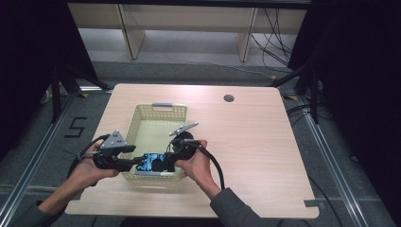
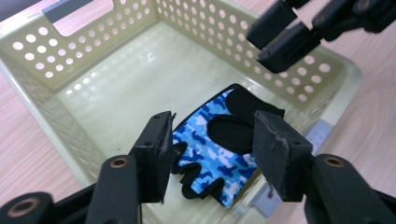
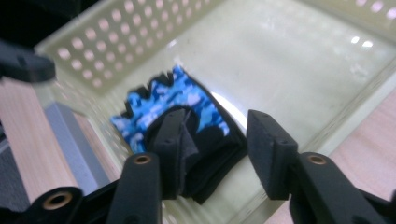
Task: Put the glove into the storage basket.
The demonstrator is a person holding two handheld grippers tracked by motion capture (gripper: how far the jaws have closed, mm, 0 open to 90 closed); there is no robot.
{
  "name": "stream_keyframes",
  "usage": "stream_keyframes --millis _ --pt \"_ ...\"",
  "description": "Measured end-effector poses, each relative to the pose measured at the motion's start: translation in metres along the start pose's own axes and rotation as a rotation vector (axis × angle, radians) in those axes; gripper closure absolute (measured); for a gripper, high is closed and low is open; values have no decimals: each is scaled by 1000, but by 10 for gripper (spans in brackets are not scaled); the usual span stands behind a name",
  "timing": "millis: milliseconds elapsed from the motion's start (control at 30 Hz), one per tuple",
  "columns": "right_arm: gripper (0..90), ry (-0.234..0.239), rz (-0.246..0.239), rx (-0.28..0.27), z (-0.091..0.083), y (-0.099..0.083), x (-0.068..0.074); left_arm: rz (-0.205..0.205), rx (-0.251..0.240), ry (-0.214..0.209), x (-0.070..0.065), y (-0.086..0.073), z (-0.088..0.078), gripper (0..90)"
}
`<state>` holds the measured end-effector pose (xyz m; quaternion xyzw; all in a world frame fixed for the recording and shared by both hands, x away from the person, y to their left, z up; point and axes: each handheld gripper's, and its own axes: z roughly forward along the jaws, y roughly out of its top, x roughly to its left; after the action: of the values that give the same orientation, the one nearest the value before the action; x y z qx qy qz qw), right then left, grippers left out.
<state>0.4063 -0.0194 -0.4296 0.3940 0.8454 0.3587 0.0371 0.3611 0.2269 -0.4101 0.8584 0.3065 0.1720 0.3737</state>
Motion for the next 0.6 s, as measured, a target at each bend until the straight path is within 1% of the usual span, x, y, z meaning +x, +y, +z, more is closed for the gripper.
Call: stream_keyframes --millis 67,100,133,167,200,233,267,300,333,367,433,467,500,533,567,600 --pt "548 3 9 -15 -4 1 -2 -18 -10 -7 -2 1 -1 421" --pt "533 13 15 -18 -7 1 -2 -45 -31 -12 -4 2 -1 407" --pt "521 16 15 -19 -9 1 -3 -86 -48 -18 -7 2 -1 389" --pt "512 0 32 -28 -10 0 -4 -97 -55 -38 -8 3 -1 373" --pt "509 5 24 -34 -12 -1 -6 -117 -66 -46 -11 3 -1 359" --pt "502 5 25 -46 -15 -2 -6 -123 -75 -49 -13 4 -2 349" --pt "496 34 -11 -72 -16 -3 -8 -134 -90 -49 -17 5 -1 342" --pt "491 31 -4 -81 -18 -4 -8 -109 -82 -60 -16 6 -1 330" --pt "487 26 -14 -94 -21 -6 -9 -147 -104 -61 -19 7 0 318" --pt "481 32 -5 -106 -22 -7 -10 -141 -106 -68 -19 8 1 311" --pt "476 42 5 -119 -25 -10 -14 -163 -120 -70 -20 9 3 303" --pt "468 42 5 -130 -27 -11 -15 -141 -108 -65 -19 9 3 295" --pt "457 34 2 -135 -29 -13 -17 -167 -131 -66 -22 10 5 291" --pt "450 41 4 -144 -31 -14 -19 -170 -133 -81 -25 10 6 287" --pt "450 41 4 -144 -31 -14 -19 -170 -133 -81 -25 10 6 278" --pt "435 41 15 -173 -37 -18 -22 -163 -130 -78 -26 10 6 278"
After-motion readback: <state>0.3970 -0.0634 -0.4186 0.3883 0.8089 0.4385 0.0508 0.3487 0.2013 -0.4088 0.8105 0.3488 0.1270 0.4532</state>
